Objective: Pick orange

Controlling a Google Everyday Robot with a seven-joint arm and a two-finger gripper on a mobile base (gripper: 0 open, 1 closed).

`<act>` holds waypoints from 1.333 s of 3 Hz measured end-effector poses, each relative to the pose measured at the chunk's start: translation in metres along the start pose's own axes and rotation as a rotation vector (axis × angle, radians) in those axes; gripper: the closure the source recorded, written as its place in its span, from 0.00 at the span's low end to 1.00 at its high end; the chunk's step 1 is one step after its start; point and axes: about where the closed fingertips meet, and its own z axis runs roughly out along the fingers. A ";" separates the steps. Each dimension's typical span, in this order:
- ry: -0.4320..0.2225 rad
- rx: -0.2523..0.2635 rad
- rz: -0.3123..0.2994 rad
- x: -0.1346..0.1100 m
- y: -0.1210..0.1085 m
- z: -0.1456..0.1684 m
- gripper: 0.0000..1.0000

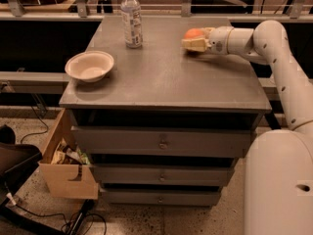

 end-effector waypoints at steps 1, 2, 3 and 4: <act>0.016 0.033 -0.072 -0.044 -0.004 -0.018 1.00; 0.049 0.120 -0.150 -0.109 -0.014 -0.056 1.00; 0.049 0.119 -0.150 -0.109 -0.014 -0.056 1.00; 0.039 0.132 -0.154 -0.114 -0.015 -0.058 1.00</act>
Offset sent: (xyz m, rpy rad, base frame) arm -0.0197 -0.0632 0.2099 -0.2163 -0.1677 -0.1659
